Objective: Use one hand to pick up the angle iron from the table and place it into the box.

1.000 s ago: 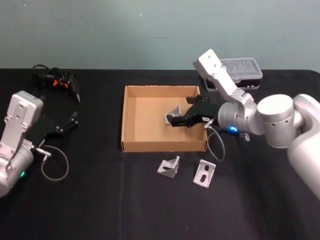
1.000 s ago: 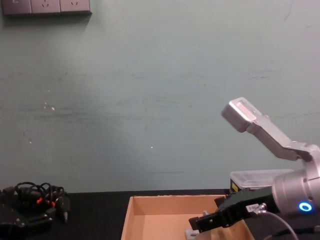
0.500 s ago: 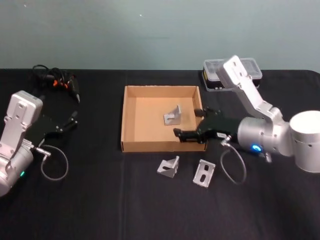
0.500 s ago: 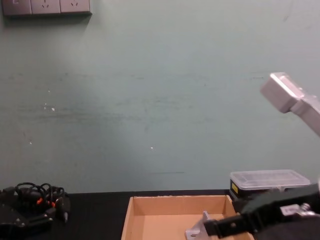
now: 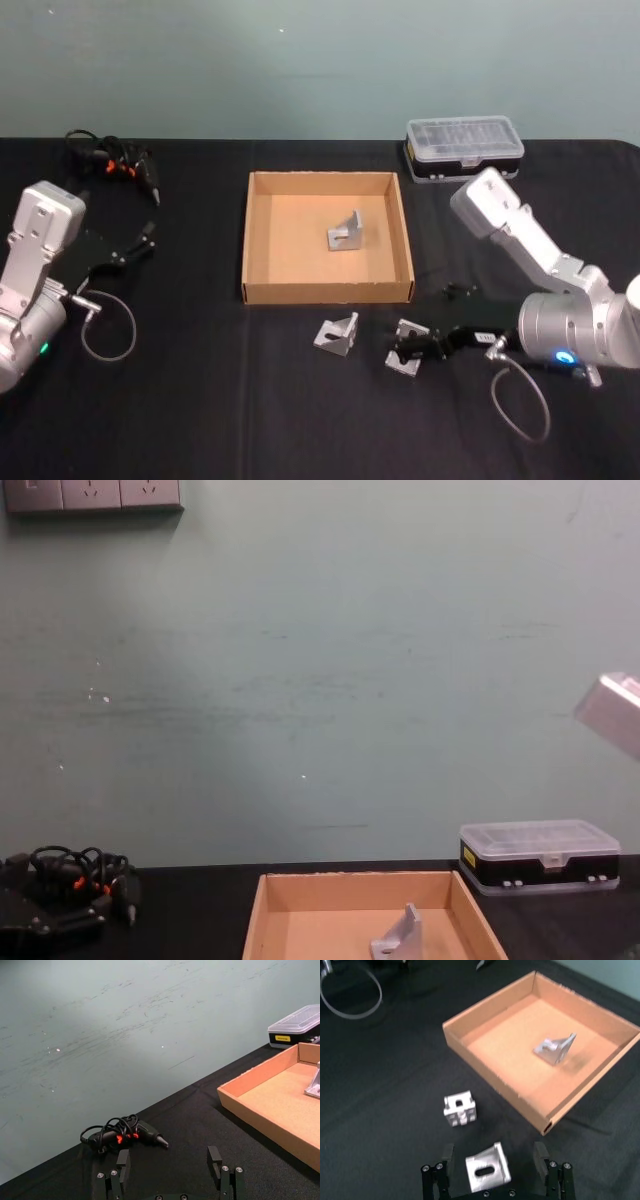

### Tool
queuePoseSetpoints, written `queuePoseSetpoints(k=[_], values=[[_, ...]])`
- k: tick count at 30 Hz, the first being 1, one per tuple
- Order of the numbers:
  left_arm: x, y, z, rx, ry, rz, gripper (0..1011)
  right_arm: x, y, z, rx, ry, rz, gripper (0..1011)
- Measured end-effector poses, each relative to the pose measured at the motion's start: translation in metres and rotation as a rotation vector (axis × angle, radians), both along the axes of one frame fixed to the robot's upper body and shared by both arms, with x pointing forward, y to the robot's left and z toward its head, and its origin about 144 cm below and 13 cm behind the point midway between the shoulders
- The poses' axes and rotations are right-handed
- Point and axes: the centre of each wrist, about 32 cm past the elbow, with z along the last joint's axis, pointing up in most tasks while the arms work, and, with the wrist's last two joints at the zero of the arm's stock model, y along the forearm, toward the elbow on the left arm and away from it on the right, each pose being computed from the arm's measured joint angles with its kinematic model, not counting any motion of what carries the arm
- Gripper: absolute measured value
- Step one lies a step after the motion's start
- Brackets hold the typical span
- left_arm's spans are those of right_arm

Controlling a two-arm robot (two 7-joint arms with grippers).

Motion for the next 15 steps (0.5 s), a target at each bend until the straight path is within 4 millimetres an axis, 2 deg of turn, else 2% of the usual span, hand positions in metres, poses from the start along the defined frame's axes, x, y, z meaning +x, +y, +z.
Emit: queuePoseSetpoints(k=[6, 15], values=[[0.000, 0.000, 0.000, 0.000, 0.000, 0.000, 1011, -0.002, 0.001, -0.005, -0.049, 0.027, 0.008, 1000], [0.000, 0.000, 0.000, 0.000, 0.000, 0.000, 1011, 0.006, 0.004, -0.012, -0.071, 0.033, 0.006, 1000]])
